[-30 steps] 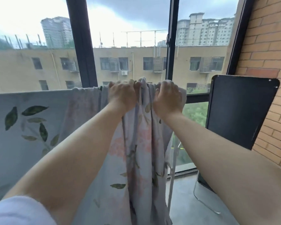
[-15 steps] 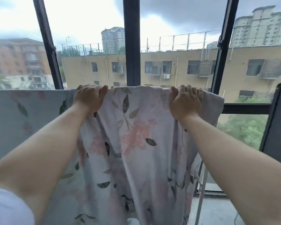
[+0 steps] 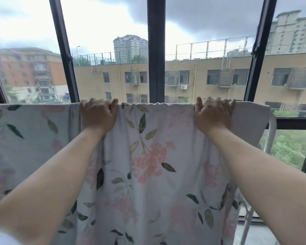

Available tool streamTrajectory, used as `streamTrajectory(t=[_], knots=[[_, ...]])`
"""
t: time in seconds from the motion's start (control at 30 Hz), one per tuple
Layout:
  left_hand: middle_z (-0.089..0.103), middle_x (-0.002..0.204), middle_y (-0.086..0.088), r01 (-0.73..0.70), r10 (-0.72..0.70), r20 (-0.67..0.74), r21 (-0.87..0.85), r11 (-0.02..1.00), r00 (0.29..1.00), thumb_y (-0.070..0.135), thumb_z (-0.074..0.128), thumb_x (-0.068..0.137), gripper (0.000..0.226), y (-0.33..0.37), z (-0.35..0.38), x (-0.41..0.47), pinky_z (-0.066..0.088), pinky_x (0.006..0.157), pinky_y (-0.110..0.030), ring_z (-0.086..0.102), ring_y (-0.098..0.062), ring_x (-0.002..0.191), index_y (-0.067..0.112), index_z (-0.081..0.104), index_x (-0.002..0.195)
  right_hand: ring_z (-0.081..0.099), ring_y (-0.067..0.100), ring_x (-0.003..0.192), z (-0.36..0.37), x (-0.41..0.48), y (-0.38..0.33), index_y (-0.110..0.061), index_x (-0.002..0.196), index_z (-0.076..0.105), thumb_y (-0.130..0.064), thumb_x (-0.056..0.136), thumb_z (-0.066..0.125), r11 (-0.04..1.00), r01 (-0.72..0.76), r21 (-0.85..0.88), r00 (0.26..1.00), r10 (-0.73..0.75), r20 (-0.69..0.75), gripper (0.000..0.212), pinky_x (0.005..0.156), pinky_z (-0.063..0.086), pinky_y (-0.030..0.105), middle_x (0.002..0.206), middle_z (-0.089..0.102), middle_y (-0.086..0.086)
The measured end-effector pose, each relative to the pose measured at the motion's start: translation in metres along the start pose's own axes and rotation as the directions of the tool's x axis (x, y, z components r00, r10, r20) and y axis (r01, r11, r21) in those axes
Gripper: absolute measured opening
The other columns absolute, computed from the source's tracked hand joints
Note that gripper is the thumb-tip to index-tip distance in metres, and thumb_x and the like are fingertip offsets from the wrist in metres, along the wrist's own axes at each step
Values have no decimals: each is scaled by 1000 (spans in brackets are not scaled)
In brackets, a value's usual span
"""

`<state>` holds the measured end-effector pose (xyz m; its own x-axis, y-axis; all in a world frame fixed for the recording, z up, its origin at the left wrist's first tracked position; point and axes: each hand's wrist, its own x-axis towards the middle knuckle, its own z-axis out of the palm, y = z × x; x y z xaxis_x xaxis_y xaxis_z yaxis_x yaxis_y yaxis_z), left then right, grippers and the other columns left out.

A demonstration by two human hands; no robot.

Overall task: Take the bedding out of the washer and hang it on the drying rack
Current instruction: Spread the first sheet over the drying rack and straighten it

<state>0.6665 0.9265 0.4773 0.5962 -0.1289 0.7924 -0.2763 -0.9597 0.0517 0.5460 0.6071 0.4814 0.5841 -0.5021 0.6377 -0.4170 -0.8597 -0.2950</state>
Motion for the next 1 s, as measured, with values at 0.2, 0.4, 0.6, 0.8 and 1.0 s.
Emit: streamTrajectory(t=[0.2, 0.4, 0.6, 0.8, 1.0], knots=[[69, 86, -9, -37, 36, -39, -22, 999, 999, 48, 28, 105, 57, 6, 4, -2, 31, 91, -45, 60, -34, 89, 13, 69, 85, 41, 36, 130, 15, -20, -53, -12, 115, 59, -57, 101, 16, 991, 129, 42, 991, -128, -30, 64, 123, 6, 52, 125, 57, 18], [69, 99, -10, -31, 5, -80, -332, 943, 997, 40, 45, 104, 37, -34, 3, 6, 32, 92, -38, 59, -32, 100, 11, 64, 91, 50, 37, 116, 10, -18, -58, -8, 103, 65, -44, 99, 25, 995, 103, 8, 992, -102, -77, 54, 118, 21, 53, 111, 63, 21], [69, 102, -9, -21, 18, -19, -184, 983, 1000, 49, 35, 104, 44, -77, 3, 7, 34, 97, -43, 57, -32, 102, 17, 61, 91, 51, 36, 115, 16, -17, -72, -9, 100, 68, -43, 96, 25, 997, 68, 24, 993, -66, -101, 55, 118, 22, 53, 108, 64, 22], [69, 98, -11, -6, -3, -42, -215, 977, 999, 46, 35, 106, 41, -104, 2, 7, 35, 97, -44, 57, -34, 100, 19, 58, 86, 53, 39, 114, 6, -4, -44, -2, 103, 71, -47, 92, 21, 996, -64, -55, 993, 58, -102, 68, 119, 19, 55, 108, 64, 26], [69, 101, -12, 3, -6, -17, -180, 984, 1000, 45, 36, 104, 43, -81, 2, 4, 34, 94, -44, 57, -34, 100, 13, 63, 99, 47, 32, 127, 5, -42, -148, -10, 125, 58, -39, 101, 34, 944, 324, 62, 940, -314, -131, 44, 120, 25, 50, 131, 57, 13]])
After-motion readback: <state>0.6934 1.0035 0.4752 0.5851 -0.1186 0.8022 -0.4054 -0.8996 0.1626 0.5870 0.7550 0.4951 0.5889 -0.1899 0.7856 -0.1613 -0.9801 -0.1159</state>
